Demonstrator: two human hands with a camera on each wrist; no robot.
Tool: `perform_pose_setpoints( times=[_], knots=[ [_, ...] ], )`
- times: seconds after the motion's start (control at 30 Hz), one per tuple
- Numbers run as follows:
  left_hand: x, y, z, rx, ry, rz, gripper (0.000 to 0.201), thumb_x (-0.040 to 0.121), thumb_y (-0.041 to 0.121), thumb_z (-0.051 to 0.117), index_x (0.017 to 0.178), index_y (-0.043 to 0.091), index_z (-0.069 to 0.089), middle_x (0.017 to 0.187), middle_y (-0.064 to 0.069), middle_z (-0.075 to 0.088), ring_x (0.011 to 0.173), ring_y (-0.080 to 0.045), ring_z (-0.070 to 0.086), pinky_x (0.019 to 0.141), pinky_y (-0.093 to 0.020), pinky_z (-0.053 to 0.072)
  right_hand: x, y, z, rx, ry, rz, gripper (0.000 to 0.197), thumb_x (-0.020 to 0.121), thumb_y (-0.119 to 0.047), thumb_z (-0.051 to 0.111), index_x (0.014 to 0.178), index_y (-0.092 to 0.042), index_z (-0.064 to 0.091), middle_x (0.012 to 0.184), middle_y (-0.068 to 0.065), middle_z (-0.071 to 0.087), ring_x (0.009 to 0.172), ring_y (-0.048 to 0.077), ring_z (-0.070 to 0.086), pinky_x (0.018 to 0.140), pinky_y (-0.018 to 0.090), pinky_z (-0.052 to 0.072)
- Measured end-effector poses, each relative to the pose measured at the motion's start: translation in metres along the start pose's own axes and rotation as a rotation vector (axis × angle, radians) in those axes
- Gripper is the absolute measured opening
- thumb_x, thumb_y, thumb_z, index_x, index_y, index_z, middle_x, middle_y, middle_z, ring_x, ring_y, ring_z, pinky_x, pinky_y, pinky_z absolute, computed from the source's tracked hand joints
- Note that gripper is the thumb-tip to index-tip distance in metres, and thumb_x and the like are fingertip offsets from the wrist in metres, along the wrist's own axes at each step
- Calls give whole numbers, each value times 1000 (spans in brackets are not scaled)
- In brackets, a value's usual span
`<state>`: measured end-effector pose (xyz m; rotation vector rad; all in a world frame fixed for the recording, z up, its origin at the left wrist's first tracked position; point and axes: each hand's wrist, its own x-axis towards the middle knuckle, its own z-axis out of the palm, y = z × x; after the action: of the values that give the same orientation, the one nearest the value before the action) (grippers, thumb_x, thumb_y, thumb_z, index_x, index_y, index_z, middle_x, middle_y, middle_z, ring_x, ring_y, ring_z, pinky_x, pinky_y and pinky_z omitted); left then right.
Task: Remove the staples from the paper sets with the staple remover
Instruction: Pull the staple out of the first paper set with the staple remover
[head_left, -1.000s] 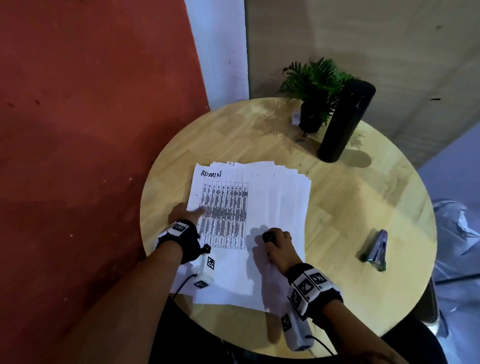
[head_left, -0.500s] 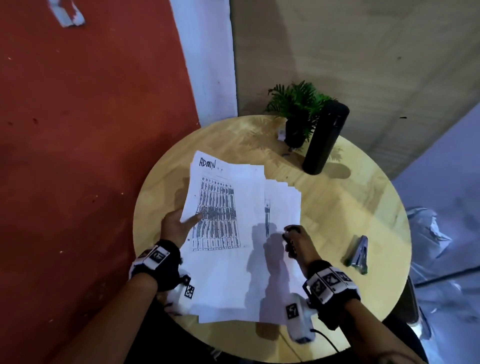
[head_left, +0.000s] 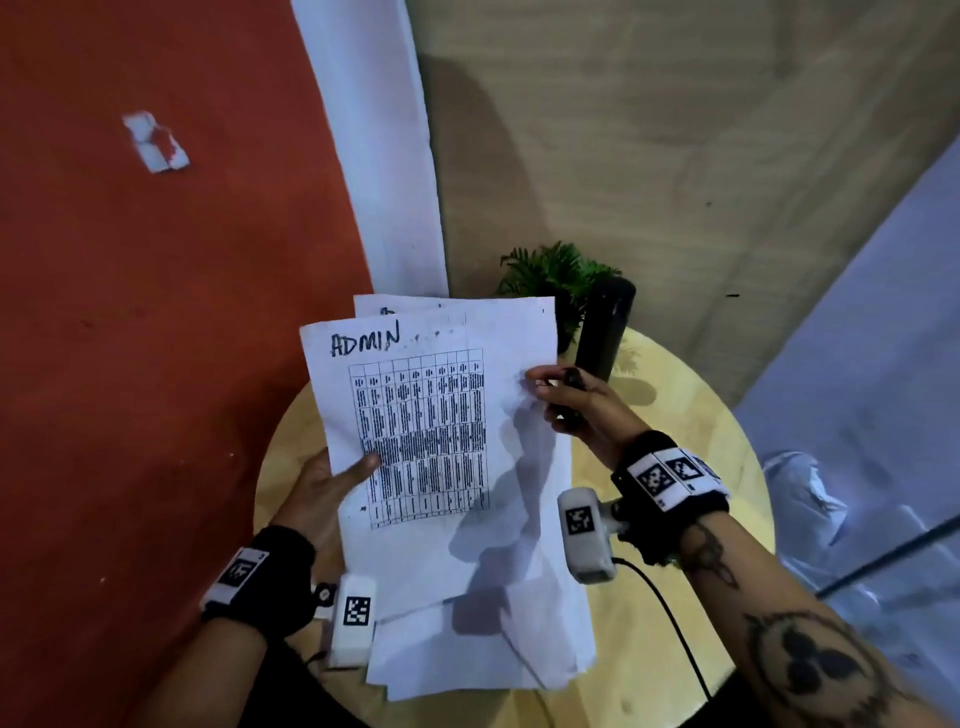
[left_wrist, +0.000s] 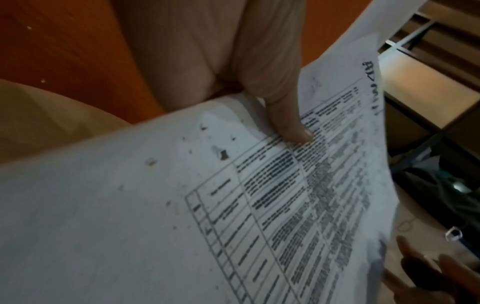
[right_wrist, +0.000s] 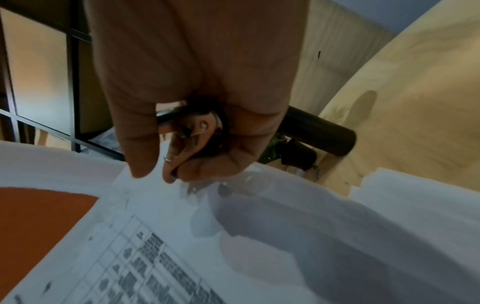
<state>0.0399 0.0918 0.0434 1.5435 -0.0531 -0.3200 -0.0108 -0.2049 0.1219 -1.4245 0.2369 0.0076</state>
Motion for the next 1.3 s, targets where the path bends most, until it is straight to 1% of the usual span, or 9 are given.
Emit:
perform_pose_setpoints(
  times=[0.13, 0.3, 0.43, 0.57, 0.67, 0.8, 0.9, 1.2, 1.3],
  knots=[
    [9, -9, -21, -54, 24, -67, 94, 51, 59, 85, 128, 16, 54, 132, -4, 59, 122, -22, 54, 106, -44, 36, -2, -20, 4, 41, -88, -19, 31, 86, 4, 51, 87, -19, 70, 70, -6, 61, 52, 7, 48, 47, 14, 34],
    [-2, 23, -16, -115, 161, 41, 51, 52, 21, 88, 100, 16, 72, 100, -4, 71, 91, -16, 65, 83, -29, 53, -7, -28, 12, 35, -118, -61, 36, 88, 3, 49, 76, -18, 76, 77, 8, 54, 48, 7, 46, 46, 13, 34],
    [-3, 69, -18, 75, 500, 318, 80, 72, 5, 77, 140, 13, 36, 138, -12, 46, 120, -19, 45, 98, -30, 41, -15, -36, 14, 1, -130, -100, 28, 88, 4, 49, 83, -12, 72, 73, 6, 58, 48, 7, 47, 45, 13, 35],
    [-30, 121, 17, 489, 319, 662, 97, 60, 52, 80, 140, 17, 39, 132, 5, 39, 125, -9, 34, 104, -27, 30, -30, -41, 13, -48, -184, -114, 23, 87, 7, 47, 91, -5, 66, 63, -5, 61, 48, 6, 48, 46, 14, 35],
    [-41, 145, 51, 853, 162, 723, 106, 52, 82, 55, 141, 26, 39, 132, 5, 44, 123, -6, 30, 99, -32, 24, -43, -43, 10, -52, -217, -125, 25, 86, 10, 46, 89, -4, 67, 67, -1, 60, 50, 7, 48, 47, 15, 36],
    [-43, 152, 81, 1010, 70, 655, 69, 62, 74, 49, 114, 30, 60, 112, 8, 57, 124, -15, 42, 105, -47, 15, -59, -44, 2, -47, -189, -141, 26, 85, 11, 47, 87, -5, 68, 67, 1, 60, 50, 9, 48, 47, 15, 37],
    [-47, 155, 90, 914, 19, 683, 27, 74, 56, 53, 89, 35, 60, 91, 12, 62, 106, -20, 57, 99, -39, 23, -69, -44, -3, -45, -161, -162, 19, 80, 6, 55, 87, -6, 69, 71, 3, 58, 52, 9, 48, 48, 14, 37],
    [-105, 256, 105, 1033, -209, 836, 40, 74, 54, 54, 83, 15, 59, 83, -8, 66, 83, -30, 63, 75, -42, 49, -95, -91, 12, 72, -202, -319, 20, 74, -3, 56, 79, -14, 72, 64, -7, 61, 46, 8, 46, 46, 16, 34],
    [-104, 313, 116, 1145, -268, 817, 23, 82, 41, 68, 83, 21, 57, 80, 5, 60, 72, -9, 56, 69, -28, 44, -98, -114, 19, 77, -192, -379, 22, 74, -10, 55, 78, -18, 75, 66, -7, 60, 45, 6, 44, 47, 21, 26]
  ],
)
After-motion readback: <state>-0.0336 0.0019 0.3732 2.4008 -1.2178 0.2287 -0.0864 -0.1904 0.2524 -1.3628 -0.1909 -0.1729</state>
